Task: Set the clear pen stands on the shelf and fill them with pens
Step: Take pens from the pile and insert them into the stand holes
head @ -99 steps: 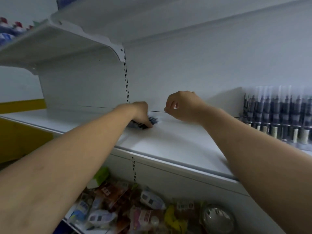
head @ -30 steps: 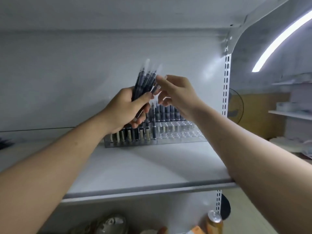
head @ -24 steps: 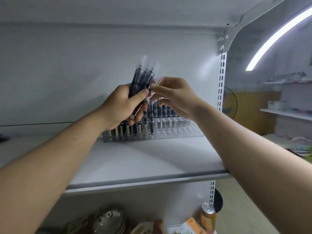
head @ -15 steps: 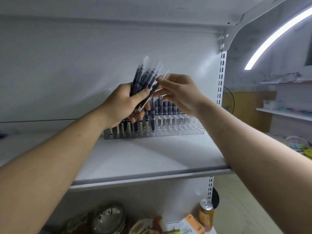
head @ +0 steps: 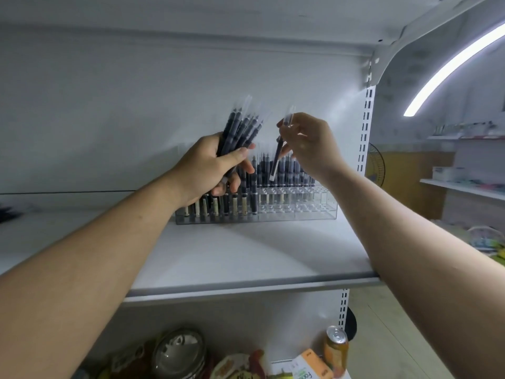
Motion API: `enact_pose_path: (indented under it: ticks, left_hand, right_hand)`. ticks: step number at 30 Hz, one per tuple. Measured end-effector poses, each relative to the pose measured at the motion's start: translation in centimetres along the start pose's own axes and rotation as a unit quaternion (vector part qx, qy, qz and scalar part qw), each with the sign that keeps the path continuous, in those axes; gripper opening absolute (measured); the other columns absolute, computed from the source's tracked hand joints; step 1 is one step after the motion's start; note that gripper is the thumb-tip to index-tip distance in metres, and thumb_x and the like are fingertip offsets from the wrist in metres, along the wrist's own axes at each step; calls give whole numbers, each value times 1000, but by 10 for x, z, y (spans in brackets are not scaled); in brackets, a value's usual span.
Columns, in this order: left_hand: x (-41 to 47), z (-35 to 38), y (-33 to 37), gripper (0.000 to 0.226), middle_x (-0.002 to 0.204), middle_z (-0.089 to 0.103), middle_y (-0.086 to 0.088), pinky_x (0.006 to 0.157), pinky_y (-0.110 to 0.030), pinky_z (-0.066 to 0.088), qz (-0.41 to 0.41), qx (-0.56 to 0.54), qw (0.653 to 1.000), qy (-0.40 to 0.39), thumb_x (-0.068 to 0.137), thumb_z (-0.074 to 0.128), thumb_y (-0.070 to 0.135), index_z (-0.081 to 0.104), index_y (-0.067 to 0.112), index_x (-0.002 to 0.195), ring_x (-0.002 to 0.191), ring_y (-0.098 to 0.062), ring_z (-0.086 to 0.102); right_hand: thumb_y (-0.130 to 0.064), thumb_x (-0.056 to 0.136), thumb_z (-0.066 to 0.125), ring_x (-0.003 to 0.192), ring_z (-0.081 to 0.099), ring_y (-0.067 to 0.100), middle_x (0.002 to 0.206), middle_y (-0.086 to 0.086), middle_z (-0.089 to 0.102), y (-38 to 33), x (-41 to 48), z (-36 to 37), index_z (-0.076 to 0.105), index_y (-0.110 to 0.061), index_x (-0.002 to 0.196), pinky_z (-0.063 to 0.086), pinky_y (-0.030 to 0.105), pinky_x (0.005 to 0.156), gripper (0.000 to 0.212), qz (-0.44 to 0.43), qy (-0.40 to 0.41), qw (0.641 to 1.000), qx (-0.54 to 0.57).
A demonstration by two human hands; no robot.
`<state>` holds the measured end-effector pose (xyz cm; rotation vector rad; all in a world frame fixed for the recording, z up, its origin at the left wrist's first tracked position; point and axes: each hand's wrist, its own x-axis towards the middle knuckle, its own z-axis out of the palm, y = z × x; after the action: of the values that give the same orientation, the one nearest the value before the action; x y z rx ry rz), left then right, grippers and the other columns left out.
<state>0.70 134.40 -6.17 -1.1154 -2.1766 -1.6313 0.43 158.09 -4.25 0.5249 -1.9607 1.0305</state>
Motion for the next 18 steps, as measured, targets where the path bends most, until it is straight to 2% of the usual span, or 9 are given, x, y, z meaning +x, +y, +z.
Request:
enact_pose_path:
  ticks: [4,6,9,11,15,18]
  left_hand:
    - [0,1,-3,19,85,70,-4,44,-26,30,5,-12,1000,3,110,56,23,64,18,127,56,-19,54]
    - [1,1,-4,19,83,66,-6,45,-27,28,6,-18,1000,2,111,55,23,65,15,125,52,-17,47]
    - [2,2,-5,21,80,62,-4,44,-28,28,9,-11,1000,-3,111,55,23,64,9,123,50,-16,40]
    - [2,2,-6,22,79,61,-3,44,-27,28,10,-7,1000,-2,111,55,24,63,7,121,49,-15,38]
    - [3,1,-7,24,80,60,-5,43,-26,29,10,-8,1000,4,111,55,26,63,5,119,49,-15,37]
    - [3,1,-8,23,80,60,-5,43,-26,29,10,-3,1000,3,111,55,26,63,5,116,48,-15,38]
  right_hand:
    - [-16,105,60,69,78,16,91,4,78,0,-3,3,68,-10,106,54,29,62,10,27,-27,999,-22]
    - [-17,106,59,71,78,14,91,3,79,-1,-5,4,68,-10,107,56,38,61,12,32,-38,998,-26]
    - [-19,106,59,72,78,13,91,3,79,-3,-5,4,68,-9,109,60,52,70,14,36,-47,998,-28]
    - [-21,106,59,73,78,21,88,3,79,-4,-7,6,68,-10,107,60,58,71,14,37,-53,998,-23]
    - [-28,105,61,78,72,52,85,0,80,-6,-9,10,67,-18,101,55,70,66,12,30,-75,997,-11]
    - [-30,104,60,78,68,58,85,-3,79,-6,-10,12,66,-24,100,54,72,63,10,24,-83,996,-8]
